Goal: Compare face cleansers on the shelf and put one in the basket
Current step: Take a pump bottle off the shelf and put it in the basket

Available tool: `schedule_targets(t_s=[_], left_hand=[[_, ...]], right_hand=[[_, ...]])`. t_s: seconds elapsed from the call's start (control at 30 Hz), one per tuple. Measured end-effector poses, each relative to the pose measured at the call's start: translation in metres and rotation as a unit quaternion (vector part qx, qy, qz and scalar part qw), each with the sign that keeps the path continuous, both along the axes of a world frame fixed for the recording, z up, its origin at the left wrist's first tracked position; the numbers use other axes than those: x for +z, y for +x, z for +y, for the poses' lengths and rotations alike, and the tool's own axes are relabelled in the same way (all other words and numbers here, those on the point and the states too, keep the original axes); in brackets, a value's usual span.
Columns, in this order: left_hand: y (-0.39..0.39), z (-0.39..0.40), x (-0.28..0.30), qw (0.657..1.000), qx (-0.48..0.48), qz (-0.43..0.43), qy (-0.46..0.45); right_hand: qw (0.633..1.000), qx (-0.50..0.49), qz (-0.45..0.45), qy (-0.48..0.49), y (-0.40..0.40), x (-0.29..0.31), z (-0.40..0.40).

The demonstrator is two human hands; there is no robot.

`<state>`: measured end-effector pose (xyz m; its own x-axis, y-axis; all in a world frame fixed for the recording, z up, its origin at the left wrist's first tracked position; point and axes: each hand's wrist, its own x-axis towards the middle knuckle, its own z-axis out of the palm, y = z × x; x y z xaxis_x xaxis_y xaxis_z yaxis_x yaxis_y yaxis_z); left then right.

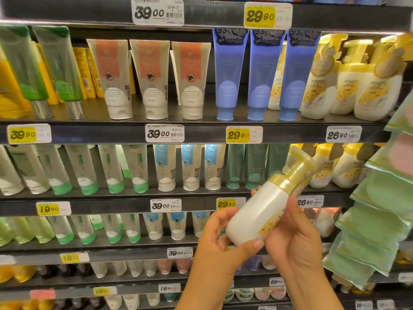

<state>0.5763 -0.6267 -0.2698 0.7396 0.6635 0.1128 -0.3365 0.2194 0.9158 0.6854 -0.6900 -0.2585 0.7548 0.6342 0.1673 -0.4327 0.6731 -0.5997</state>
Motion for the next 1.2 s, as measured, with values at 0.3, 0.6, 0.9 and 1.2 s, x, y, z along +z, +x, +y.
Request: schedule_targets(t_s=[0.3, 0.6, 0.9, 1.2], left_hand=[[-0.001, 0.0, 0.007, 0.998, -0.027, 0.017, -0.057], [0.024, -0.019, 0.026, 0.991, -0.083, 0.028, -0.102], [0.075, -0.044, 0.043, 0.985, -0.104, 0.004, -0.136], [0.136, -0.062, 0.063, 0.991, -0.11, -0.039, -0.059]], right_hand=[[0.996, 0.022, -0.05, -0.074, 0.01, 0.009, -0.004], [0.976, 0.016, -0.103, -0.193, 0.046, 0.037, -0.022], [0.967, 0.006, -0.141, -0.212, 0.085, 0.06, -0.049], [0.946, 0.004, -0.264, -0.191, 0.135, 0.081, -0.088]])
